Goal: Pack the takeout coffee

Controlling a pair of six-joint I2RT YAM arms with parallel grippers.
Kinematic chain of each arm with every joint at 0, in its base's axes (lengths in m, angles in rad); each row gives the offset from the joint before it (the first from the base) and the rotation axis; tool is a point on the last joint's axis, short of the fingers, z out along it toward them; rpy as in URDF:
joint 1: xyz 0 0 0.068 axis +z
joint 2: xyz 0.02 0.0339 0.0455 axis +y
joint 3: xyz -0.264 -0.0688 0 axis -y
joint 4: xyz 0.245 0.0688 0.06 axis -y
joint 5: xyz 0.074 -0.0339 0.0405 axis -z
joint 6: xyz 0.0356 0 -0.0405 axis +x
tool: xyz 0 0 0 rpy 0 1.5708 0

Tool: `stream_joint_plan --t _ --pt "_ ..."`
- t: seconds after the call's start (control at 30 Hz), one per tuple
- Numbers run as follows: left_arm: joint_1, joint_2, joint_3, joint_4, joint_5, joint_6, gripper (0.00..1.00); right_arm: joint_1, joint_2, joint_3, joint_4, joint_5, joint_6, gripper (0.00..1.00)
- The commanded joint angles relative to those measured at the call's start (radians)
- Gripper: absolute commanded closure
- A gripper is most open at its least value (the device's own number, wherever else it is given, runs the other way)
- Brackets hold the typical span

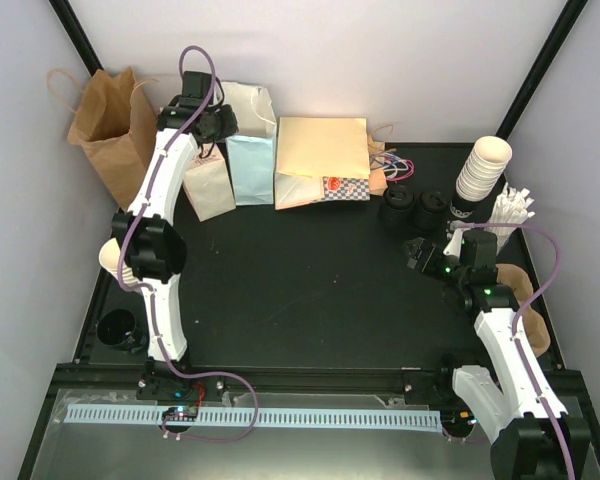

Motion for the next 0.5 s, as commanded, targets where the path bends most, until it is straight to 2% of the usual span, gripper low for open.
stream_joint_plan --t 0.0,0.07,0.2,0.33,0.47 --pt "-0.01 -0.061 0.048 -0.049 0.014 0.029 0.92 0.003 -0.007 0.017 0.001 0.01 0.013 0.0" --pt "-0.01 -0.118 0.042 -0.061 0.015 0.032 0.98 0.003 -0.007 0.021 -0.005 0.001 0.016 0.0" --pt "-0.015 -0.275 -0.062 -0.057 0.007 0.038 0.98 0.003 -0.014 0.013 -0.004 -0.012 0.023 0.0" --pt "-0.015 -0.481 -0.28 0.019 0.043 0.022 0.97 0.003 -0.011 0.004 0.007 -0.032 0.026 0.0" --pt "-0.015 -0.716 -0.553 0.172 0.153 -0.028 0.97 0.004 0.008 0.01 0.018 -0.049 0.031 0.0"
